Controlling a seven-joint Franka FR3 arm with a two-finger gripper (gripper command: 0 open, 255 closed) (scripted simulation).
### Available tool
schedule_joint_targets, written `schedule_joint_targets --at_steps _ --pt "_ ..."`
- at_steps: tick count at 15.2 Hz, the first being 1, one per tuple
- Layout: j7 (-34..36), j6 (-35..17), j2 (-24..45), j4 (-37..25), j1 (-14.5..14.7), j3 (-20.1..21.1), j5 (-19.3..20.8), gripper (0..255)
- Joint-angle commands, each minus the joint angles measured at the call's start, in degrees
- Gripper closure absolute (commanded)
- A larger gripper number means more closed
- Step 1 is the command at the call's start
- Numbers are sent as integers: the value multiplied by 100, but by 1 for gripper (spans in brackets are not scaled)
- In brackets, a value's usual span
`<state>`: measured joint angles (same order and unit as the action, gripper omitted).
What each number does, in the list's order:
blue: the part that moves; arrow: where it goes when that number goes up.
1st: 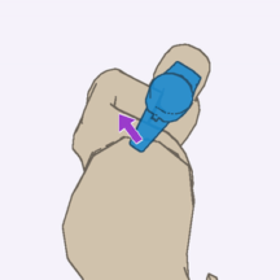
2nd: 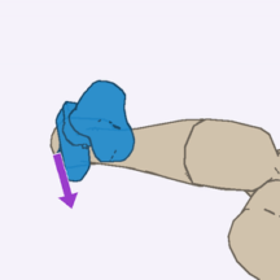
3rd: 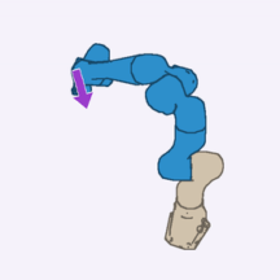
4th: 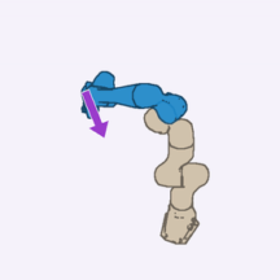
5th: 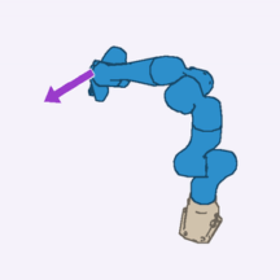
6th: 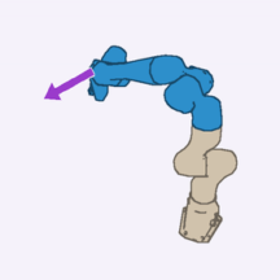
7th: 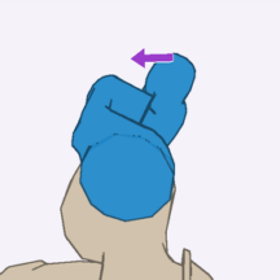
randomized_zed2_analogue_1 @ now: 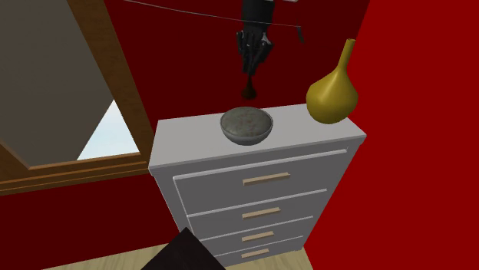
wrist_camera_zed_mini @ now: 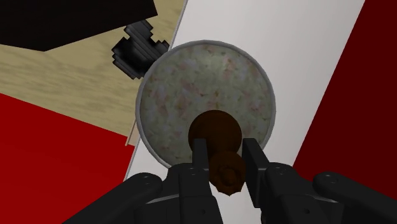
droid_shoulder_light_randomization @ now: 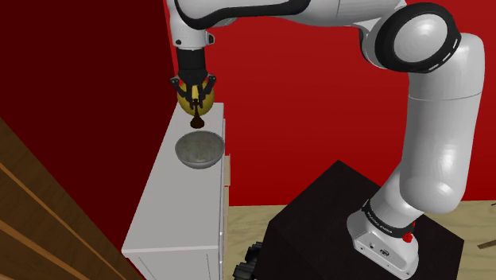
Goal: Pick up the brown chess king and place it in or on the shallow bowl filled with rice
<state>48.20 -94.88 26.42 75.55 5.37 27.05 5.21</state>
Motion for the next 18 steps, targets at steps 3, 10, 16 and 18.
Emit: schedule_joint_targets --at_steps 3,10,16,18 --pt "-20 -292 2 291 -36 -12 3 255" --pt "-32 -805 53 761 -71 -36 29 255" --pt "-34 -994 91 916 -77 -48 47 255" --pt "-34 -994 91 916 -77 -48 47 255"
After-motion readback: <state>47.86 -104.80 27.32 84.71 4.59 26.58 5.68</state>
